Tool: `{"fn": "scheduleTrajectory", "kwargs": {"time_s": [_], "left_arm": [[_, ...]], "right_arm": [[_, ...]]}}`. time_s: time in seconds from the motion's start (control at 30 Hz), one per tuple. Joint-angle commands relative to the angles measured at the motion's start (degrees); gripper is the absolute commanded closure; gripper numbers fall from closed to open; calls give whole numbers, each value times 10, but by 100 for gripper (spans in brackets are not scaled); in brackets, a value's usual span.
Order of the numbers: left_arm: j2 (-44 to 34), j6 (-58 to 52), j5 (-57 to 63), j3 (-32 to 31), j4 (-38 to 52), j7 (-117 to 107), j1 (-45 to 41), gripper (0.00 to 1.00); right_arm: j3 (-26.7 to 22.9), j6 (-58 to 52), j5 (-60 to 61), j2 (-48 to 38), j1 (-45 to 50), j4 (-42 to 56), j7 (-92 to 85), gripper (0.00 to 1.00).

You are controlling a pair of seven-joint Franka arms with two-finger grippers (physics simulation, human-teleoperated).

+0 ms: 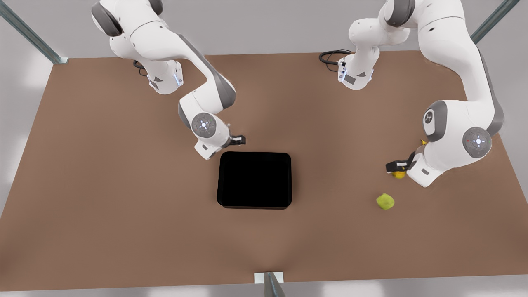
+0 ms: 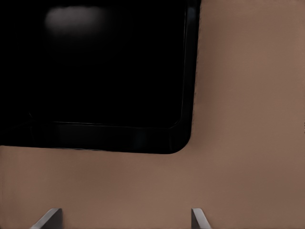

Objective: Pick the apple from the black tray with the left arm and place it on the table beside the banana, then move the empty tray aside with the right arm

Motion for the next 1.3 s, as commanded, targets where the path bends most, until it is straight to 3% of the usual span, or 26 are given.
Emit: {"fn": "scheduleTrajectory", "kwargs": {"time_s": [0.0,0.3,0.57,0.7,0.9,0.93,0.97,1.07,1.27], "left_arm": [[-40,159,-30,1,-59,42,1,0],[-60,8,47,17,-32,11,-5,0],[-57,4,108,14,-31,-51,-19,0],[-77,5,47,15,-37,67,63,0],[-70,-4,45,11,-31,48,35,0],[-66,-2,50,11,-31,16,19,0],[-72,-2,49,18,-38,30,20,0],[-64,-13,46,18,-21,32,23,0],[-65,-13,44,20,-22,35,25,0]], "right_arm": [[-1,77,12,7,-19,-2,162,0],[-16,140,-37,72,-20,-19,5,1],[-19,186,-39,119,-26,-17,-76,1],[-19,210,-40,149,-26,-16,-93,1],[-16,210,-37,174,-25,-17,-108,4],[-16,209,-34,174,-25,-16,-107,12],[-16,209,-34,174,-25,-16,-105,28],[-16,207,-34,174,-26,-15,-105,52],[-17,204,-21,174,-29,-12,-107,64]]}}
